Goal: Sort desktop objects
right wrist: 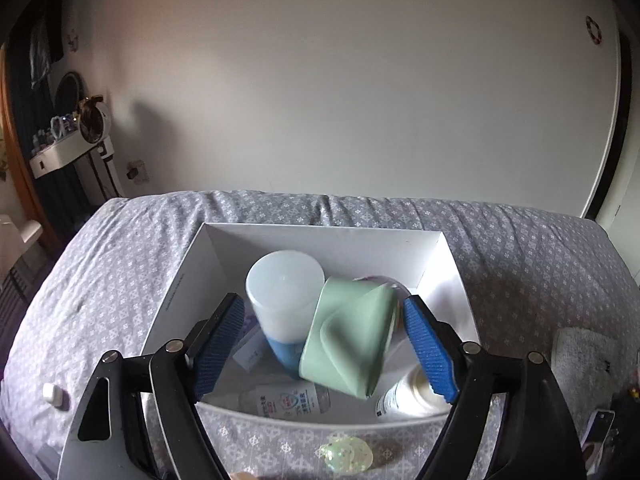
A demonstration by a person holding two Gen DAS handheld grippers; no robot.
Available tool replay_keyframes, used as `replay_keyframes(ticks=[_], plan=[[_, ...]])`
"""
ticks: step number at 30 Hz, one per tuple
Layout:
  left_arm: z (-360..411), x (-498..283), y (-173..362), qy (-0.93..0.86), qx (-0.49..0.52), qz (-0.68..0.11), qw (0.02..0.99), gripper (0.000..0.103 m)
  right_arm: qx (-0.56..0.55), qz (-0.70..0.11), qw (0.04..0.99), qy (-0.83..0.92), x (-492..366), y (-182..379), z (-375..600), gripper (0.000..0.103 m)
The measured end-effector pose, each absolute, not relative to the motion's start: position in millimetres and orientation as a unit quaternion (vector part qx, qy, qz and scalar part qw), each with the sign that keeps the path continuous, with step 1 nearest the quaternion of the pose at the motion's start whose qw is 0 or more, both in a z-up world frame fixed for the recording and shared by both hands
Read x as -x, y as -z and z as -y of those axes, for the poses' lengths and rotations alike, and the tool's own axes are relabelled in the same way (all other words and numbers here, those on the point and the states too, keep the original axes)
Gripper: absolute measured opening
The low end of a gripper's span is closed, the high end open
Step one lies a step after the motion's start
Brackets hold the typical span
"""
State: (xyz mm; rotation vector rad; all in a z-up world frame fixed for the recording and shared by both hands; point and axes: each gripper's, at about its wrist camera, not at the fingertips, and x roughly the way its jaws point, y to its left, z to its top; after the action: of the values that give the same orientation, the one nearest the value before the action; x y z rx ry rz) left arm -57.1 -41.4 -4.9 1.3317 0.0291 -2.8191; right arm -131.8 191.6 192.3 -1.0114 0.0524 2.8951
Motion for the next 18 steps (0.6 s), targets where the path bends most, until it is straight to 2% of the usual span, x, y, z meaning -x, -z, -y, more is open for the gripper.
replay_keyframes(ticks=[3,8,13,18], plan=[[41,57,5,0.904,-0.427,-0.009,0.012,0.103,0.306,-0.022,0.038,-0.951,85,-194,-193,0.103],[41,57,5,0.904,-0.427,-0.009,0.012,0.103,0.315,-0.056,0.052,-0.946,10,-165,-217,0.103],[42,57,5,0.904,-0.427,-0.009,0.012,0.103,0.362,-0.111,0.126,-0.917,-27,-110,-264,0.103],[41,57,5,0.904,-0.427,-0.009,0.012,0.103,0.388,-0.097,0.162,-0.902,-38,-70,-286,0.103]])
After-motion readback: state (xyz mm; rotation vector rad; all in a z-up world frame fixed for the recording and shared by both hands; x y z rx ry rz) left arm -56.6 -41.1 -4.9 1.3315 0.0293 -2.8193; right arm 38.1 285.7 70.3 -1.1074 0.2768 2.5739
